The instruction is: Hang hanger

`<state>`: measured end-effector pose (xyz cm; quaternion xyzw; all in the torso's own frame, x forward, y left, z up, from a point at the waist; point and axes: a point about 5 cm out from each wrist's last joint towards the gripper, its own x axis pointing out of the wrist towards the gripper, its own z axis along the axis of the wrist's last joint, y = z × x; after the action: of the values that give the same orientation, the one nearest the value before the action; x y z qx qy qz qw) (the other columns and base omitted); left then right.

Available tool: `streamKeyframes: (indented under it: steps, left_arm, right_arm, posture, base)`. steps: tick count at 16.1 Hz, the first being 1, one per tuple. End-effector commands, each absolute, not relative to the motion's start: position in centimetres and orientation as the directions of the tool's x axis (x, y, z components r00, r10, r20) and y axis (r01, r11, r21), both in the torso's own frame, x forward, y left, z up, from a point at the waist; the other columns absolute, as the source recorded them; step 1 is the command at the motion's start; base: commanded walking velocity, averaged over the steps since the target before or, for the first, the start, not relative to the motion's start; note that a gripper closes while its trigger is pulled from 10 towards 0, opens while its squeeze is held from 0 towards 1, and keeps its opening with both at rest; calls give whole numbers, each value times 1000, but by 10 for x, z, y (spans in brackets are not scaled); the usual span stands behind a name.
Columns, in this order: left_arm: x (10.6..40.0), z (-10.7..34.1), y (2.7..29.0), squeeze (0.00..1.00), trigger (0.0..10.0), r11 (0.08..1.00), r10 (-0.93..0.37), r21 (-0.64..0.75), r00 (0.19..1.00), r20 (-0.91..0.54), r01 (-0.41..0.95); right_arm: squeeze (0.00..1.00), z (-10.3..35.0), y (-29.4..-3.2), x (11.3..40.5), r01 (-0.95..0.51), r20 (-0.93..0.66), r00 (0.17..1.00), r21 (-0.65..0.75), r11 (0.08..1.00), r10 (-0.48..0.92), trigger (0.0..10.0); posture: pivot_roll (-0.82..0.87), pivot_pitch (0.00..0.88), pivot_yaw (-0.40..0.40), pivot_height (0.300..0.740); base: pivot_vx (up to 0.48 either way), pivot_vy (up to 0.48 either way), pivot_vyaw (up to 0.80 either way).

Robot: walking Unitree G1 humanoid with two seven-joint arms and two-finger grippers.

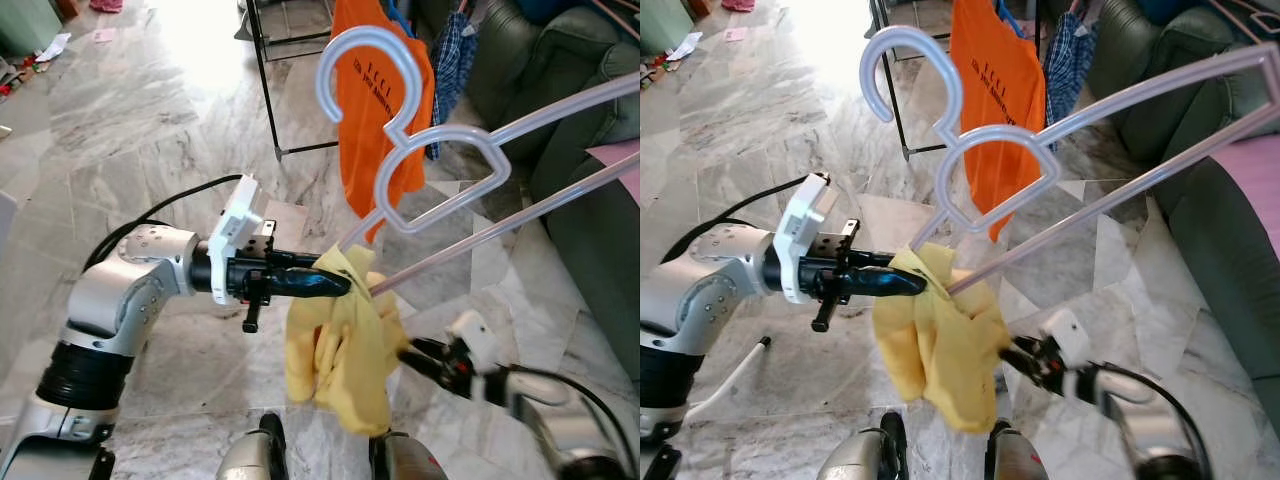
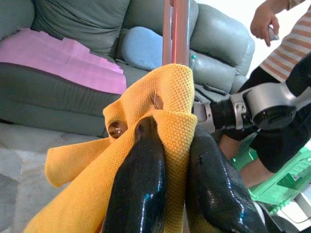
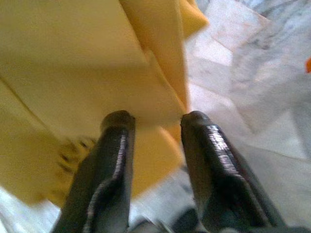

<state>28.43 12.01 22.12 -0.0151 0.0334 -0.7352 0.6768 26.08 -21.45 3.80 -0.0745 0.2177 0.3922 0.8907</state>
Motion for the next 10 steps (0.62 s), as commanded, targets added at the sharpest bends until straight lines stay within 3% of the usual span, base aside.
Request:
streamKeyframes:
  steps: [1,5,9,10]
  left_arm:
    - [280,227,121,0,10000,-118,-993,-42,-118,-17,992]
    - [280,219,121,0,10000,-136,-990,-77,-139,-36,988]
    - [275,211,119,0,10000,-165,-984,-112,-171,-47,980]
    - [273,218,116,0,10000,-182,-982,-101,-186,-33,978]
  right_arm:
    - [1000,38,-218,257,-763,-476,571,-7,647,669,10000]
    - [1000,63,-237,268,-764,-474,607,-127,632,638,10000]
    - [1000,76,-232,282,-785,-431,598,-145,603,676,10000]
    - [894,76,-225,289,-798,-423,582,-131,588,695,10000]
  posture:
    - [-128,275,78,740]
    - [-137,279,83,740]
    - [-139,288,86,740]
    - [-129,289,89,740]
  base:
    - [0,0,0]
    - [0,0,0]
    - [0,0,0]
    - [0,0,0]
